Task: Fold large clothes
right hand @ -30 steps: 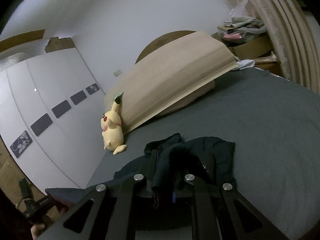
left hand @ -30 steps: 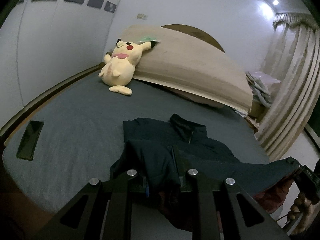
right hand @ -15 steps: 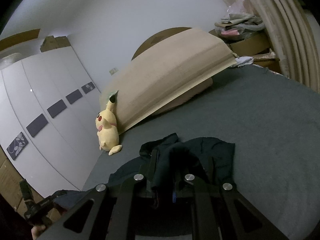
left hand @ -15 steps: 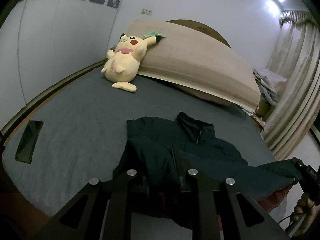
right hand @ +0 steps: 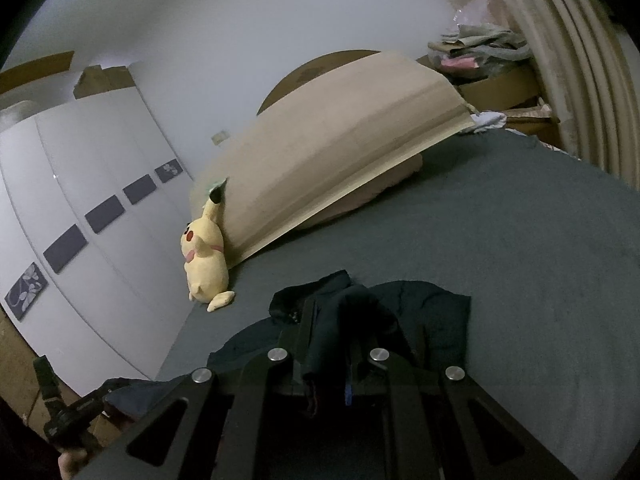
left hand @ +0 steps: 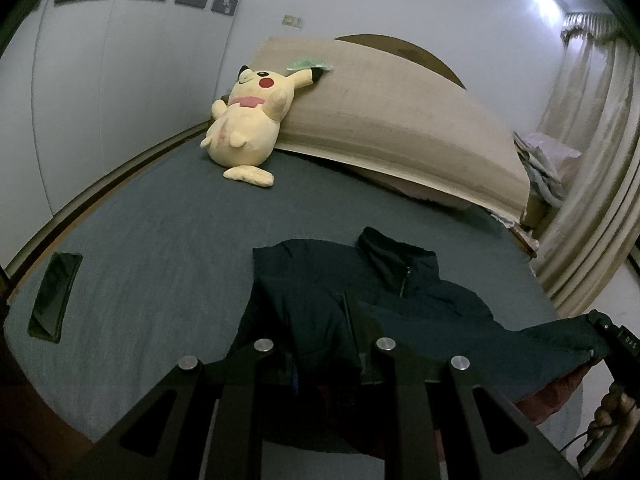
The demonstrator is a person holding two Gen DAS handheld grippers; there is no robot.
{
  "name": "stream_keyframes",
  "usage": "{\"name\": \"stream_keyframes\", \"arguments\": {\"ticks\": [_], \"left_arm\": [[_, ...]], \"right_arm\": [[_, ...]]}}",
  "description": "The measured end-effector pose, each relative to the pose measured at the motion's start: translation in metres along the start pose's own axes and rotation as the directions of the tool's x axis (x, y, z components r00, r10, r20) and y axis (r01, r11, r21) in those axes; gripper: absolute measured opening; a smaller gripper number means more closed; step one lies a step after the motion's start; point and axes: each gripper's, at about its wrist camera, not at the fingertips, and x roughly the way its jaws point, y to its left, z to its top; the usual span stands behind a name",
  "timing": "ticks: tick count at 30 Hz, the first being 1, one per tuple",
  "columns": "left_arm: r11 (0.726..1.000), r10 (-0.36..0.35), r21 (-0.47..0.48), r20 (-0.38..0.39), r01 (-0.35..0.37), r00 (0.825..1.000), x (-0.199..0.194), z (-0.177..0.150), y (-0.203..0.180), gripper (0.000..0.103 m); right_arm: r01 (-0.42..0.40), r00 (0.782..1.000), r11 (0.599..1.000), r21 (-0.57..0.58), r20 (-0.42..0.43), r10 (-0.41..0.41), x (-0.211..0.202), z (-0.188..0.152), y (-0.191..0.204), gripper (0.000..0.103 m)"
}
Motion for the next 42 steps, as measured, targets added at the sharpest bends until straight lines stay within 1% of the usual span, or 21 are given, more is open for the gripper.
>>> {"name": "stream_keyframes", "arguments": {"ticks": [25, 42], "left_arm": [[1.0, 0.005, -0.001, -0.051, -0.005, 0.999, 0.043, 0.016, 0.005, 0.019], [0.998, 0.047, 0.047, -0.085, -0.043, 0.995, 0.076, 0.027, -0.003, 0.019]], "right_arm": [[0.051, 0.998, 0.999, 0.012, -0.043, -0.05, 0.042, 0.01, 0.0, 0.011], [0.077, 0.994, 0.997, 0.016, -0.083, -0.075, 0.075, 0.016, -0.008, 0.011]]}}
